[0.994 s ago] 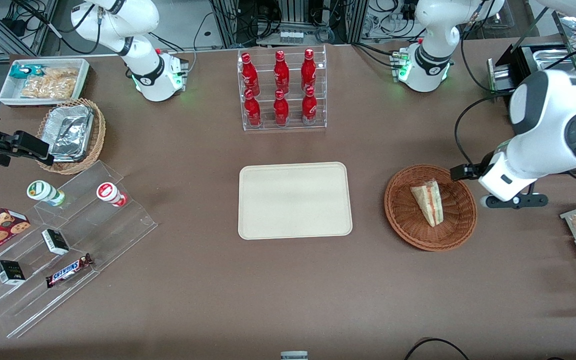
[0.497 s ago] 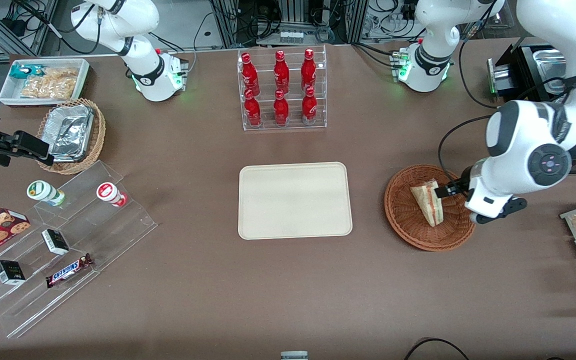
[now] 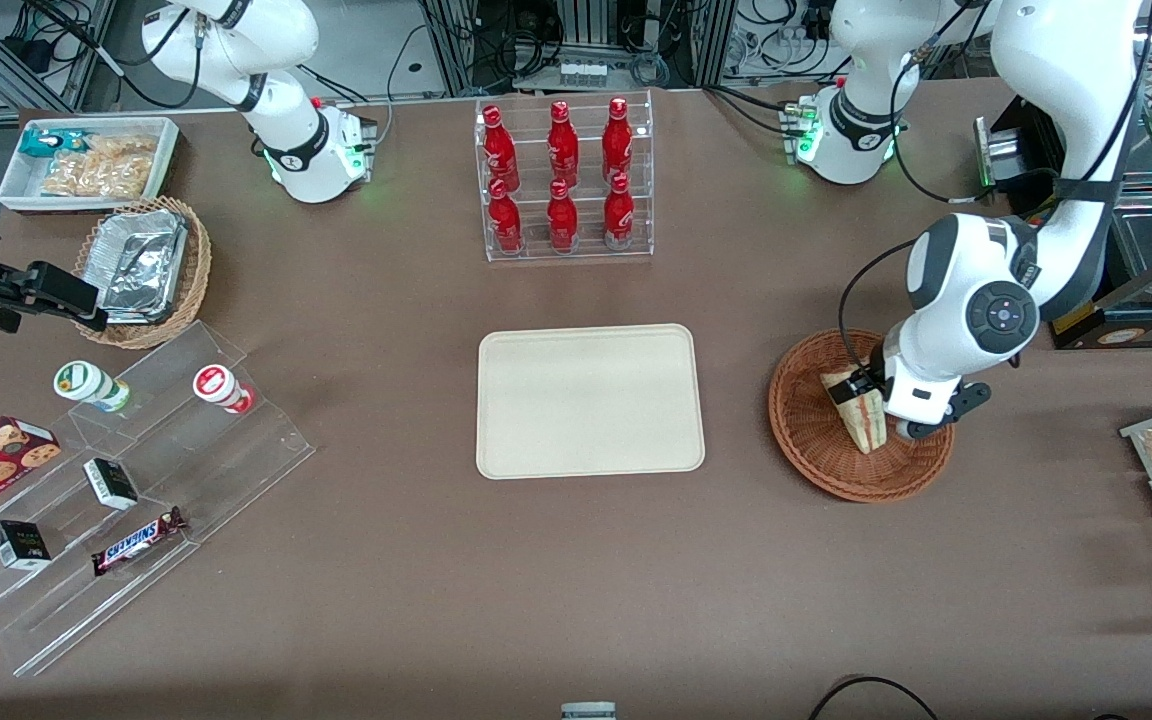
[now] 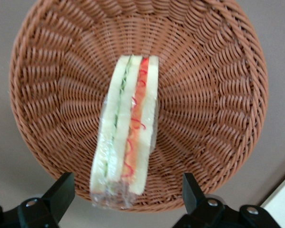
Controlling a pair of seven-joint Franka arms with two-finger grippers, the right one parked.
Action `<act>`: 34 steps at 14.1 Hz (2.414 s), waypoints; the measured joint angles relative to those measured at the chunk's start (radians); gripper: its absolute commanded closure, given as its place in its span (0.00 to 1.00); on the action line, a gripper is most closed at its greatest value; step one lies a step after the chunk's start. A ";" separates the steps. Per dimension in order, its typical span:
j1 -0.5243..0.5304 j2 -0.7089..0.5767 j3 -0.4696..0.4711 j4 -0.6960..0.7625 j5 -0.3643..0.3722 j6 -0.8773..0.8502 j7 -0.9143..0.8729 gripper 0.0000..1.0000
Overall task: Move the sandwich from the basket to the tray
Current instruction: 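Lower the open left gripper around the sandwich and close it, then lift the sandwich out of the basket with the left gripper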
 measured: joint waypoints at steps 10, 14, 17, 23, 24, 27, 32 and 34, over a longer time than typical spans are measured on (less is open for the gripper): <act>-0.009 0.023 0.005 -0.047 0.037 0.070 -0.022 0.02; 0.002 0.041 0.008 -0.047 0.095 0.080 -0.021 0.18; 0.010 0.051 0.009 -0.047 0.102 0.108 -0.021 0.48; 0.011 0.070 0.009 -0.044 0.102 0.130 -0.022 0.85; 0.011 0.070 0.008 -0.044 0.102 0.130 -0.022 0.85; 0.010 0.070 0.007 -0.025 0.103 0.134 -0.021 0.85; -0.010 0.057 -0.012 0.046 0.104 0.104 -0.021 0.85; -0.043 0.054 -0.017 0.068 0.104 0.094 -0.021 0.85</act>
